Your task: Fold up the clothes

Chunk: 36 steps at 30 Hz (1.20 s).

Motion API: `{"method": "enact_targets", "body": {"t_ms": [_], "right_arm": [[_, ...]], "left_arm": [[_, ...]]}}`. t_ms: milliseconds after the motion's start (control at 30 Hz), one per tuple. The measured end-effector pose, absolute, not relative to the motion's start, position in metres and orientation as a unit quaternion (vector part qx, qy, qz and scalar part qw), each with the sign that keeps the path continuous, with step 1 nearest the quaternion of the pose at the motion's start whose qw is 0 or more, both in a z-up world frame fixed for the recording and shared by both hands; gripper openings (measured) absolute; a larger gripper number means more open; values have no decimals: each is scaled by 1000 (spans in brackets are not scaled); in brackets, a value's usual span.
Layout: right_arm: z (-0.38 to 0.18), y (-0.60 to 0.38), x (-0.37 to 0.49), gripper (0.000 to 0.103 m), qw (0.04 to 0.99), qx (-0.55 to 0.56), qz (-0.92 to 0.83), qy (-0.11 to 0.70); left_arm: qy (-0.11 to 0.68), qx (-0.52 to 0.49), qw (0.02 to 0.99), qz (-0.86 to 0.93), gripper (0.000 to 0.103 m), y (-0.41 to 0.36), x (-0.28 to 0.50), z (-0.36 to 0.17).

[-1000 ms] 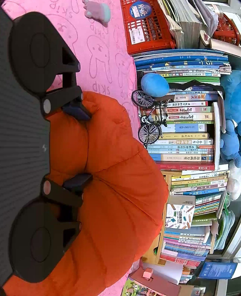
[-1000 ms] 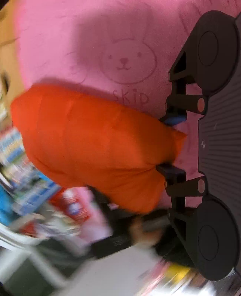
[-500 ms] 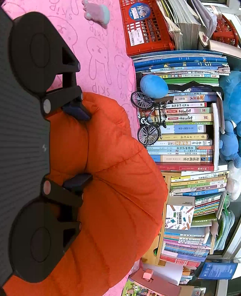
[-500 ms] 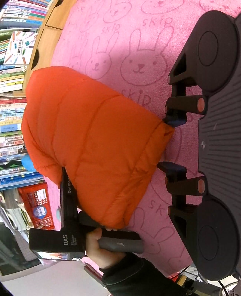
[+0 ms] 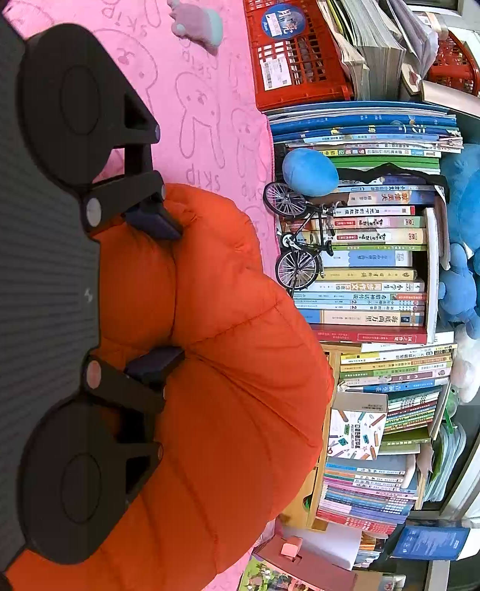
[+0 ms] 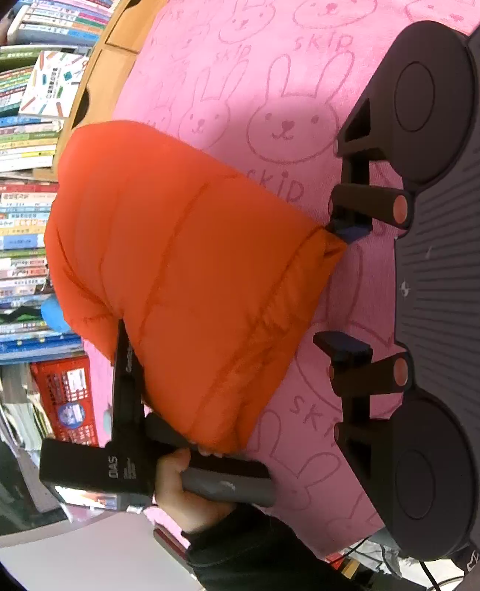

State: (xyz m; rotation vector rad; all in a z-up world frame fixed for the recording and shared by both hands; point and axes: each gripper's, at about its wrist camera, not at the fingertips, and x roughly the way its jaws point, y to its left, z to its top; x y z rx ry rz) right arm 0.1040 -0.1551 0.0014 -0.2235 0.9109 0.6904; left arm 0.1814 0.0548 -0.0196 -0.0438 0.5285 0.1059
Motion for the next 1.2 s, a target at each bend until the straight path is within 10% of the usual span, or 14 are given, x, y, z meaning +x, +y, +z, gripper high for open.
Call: {"method": "enact_targets", "body": {"t_ms": [533,1200], "right_arm": [[-6,-207,63,74,863,66,297,403],[11,-229,20,103,914,75,244,314]], "left_arm": [[275,-81,954,83,100,38,54,19],[362,-62,927,73,103,3,32,2]]}}
